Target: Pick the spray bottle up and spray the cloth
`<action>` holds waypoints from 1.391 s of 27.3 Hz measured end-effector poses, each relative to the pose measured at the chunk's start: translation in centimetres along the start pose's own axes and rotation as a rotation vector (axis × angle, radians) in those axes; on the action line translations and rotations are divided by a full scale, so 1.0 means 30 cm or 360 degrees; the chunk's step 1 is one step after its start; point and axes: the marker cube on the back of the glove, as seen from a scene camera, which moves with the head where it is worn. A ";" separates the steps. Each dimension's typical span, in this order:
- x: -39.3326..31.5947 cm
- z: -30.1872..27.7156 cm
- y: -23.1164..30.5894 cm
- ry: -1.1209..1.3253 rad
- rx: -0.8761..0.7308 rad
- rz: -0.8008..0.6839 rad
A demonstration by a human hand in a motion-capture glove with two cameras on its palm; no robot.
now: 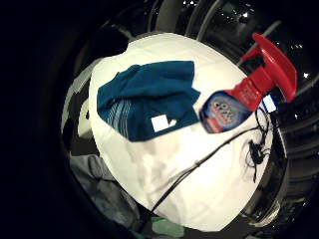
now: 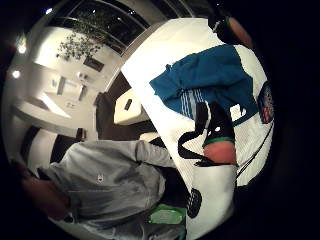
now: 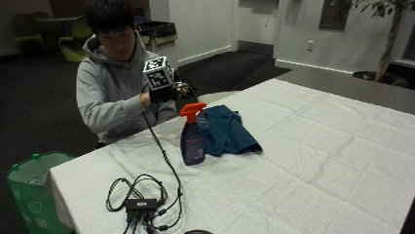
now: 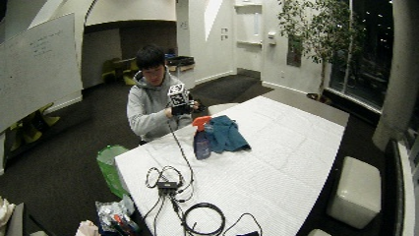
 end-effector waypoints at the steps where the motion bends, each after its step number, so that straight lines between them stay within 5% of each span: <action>1: 0.000 0.001 -0.001 -0.0003 0.0001 -0.0004; 19: 0.069 -0.033 0.003 0.0031 0.0470 -0.0008; 27: 0.227 -0.100 0.060 -0.0019 0.0903 0.0179; 38: 0.454 -0.078 0.118 -0.0294 0.1092 0.0539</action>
